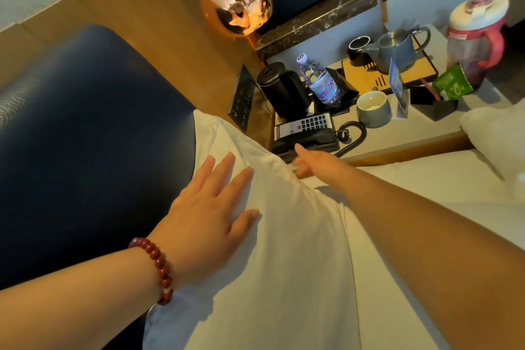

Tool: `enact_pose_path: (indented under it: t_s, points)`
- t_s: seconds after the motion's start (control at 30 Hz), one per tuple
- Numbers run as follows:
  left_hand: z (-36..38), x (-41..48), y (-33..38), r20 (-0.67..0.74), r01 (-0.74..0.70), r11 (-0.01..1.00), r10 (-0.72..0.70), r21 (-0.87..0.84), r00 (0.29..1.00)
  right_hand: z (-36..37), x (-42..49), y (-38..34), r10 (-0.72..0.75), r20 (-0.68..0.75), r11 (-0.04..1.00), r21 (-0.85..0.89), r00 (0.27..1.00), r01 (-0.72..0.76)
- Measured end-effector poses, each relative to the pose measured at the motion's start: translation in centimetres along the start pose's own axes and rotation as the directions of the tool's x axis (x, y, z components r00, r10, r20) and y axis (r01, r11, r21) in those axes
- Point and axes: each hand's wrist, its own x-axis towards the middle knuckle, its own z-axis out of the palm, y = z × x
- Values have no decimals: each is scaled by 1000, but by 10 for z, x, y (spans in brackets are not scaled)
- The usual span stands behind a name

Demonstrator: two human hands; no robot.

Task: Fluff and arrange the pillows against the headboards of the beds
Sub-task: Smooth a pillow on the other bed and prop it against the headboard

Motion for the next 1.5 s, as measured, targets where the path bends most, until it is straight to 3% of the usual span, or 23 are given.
enact_pose_path:
  t_s: [0.1,0.17,0.27,0.33,0.47,0.6,0.63,0.73,0.87,1.0,1.13,1.2,1.3,1.33,1.43,1.5]
  points:
    - [0,0,1,-5,-9,1000,9,24,1000,-23,-10,47,170,131,969,-205,977,-141]
    - [1,-1,2,-7,-21,999,22,34,1000,-28,-10,63,172,97,912,-393,980,-121]
    - [2,-2,1,-13,-34,998,34,49,999,-25,-8,63,168,52,835,-538,984,-114]
    - [2,-2,1,-13,-34,998,34,54,999,-27,-5,65,91,15,842,-535,996,-69]
    - [3,-1,0,-17,-34,998,34,48,999,-39,-6,73,-60,-216,974,-227,975,9]
    - [5,-1,0,-24,-35,998,36,43,999,-42,-8,76,-62,-236,993,-112,970,37]
    - [5,-1,0,-26,-35,999,37,41,999,-46,-10,76,-11,-203,992,-129,979,-16]
    - [6,0,-1,-30,-29,998,31,51,999,-65,-15,82,113,-103,899,-412,988,-146]
    - [6,0,2,-26,-21,999,22,48,999,-74,-12,88,-2,-255,944,-320,967,-82]
    - [4,-2,4,-15,-21,999,22,45,1000,-68,-18,88,112,-163,853,-490,980,-179]
    - [1,-2,5,5,-20,999,20,49,1000,-79,-27,90,-5,-372,842,-502,928,-197]
    - [-1,-2,5,15,-24,998,23,60,1000,-83,-37,88,37,-346,840,-497,937,-217]
    - [-3,-2,7,23,-27,997,26,76,999,-96,-50,91,146,-213,724,-643,966,-251]
    - [-4,-3,7,21,-27,997,26,77,999,-104,-53,93,126,-247,694,-670,961,-263]
    - [-4,-3,7,14,-27,997,26,69,1000,-129,-59,97,50,-432,766,-562,901,-312]
    - [-3,-5,7,3,-45,996,45,74,999,-139,-65,101,138,-363,768,-548,922,-331]
